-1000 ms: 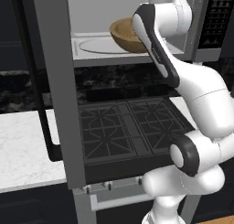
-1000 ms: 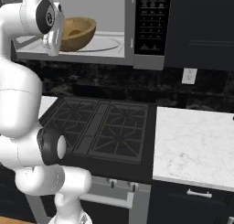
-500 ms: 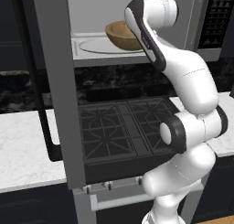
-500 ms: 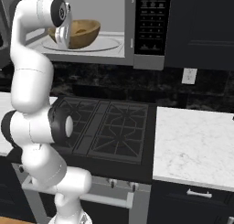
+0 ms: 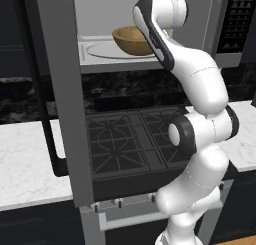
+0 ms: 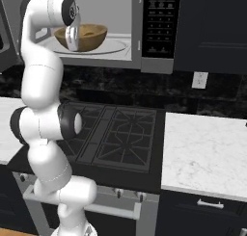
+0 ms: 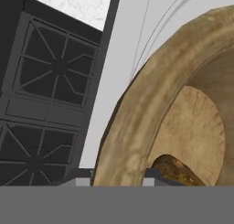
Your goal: Pick the avocado from the sink and place it in the bowl. Then pick the bowl and place it in the microwave. Then close the microwave door and press the start button.
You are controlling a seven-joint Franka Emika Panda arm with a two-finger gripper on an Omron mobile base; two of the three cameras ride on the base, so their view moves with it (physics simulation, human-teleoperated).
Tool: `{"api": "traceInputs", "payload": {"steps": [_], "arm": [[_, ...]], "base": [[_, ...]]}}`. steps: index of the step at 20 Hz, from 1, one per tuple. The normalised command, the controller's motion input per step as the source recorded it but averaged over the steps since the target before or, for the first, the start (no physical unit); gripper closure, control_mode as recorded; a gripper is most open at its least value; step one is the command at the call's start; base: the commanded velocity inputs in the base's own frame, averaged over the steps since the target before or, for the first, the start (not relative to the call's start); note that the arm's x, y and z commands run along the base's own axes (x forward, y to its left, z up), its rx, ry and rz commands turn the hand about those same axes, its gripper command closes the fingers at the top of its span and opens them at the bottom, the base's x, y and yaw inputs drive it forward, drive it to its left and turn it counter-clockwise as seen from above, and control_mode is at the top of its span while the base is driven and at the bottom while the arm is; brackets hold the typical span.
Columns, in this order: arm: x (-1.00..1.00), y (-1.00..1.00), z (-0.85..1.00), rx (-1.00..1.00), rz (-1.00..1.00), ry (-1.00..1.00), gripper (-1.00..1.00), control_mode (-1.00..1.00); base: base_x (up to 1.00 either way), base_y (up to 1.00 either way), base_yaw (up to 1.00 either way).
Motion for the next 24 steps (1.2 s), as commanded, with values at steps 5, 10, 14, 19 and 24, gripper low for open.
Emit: {"api": "traceInputs", "payload": {"steps": [5,10,14,19,24], "arm": [[0.31,0.02,-0.22,-0.04,0.06,0.0,1.0,-1.0],[0.17,0.12,-0.18,-0.07,0.06,-0.02,-1.0,-1.0],[-0.28,0.01,-0.01,-0.09,0.03,-0.16,-1.0,-1.0],[-0.48,0.0,-0.12,-0.02,0.0,-0.18,-1.0,-1.0],[-0.81,-0.04,-0.37,0.0,0.0,-0.16,-1.0,-1.0]], "base": [[0.0,0.0,0.0],[0.0,0.0,0.0],[0.0,0.0,0.0],[0.0,0.0,0.0],[0.0,0.0,0.0]]}}
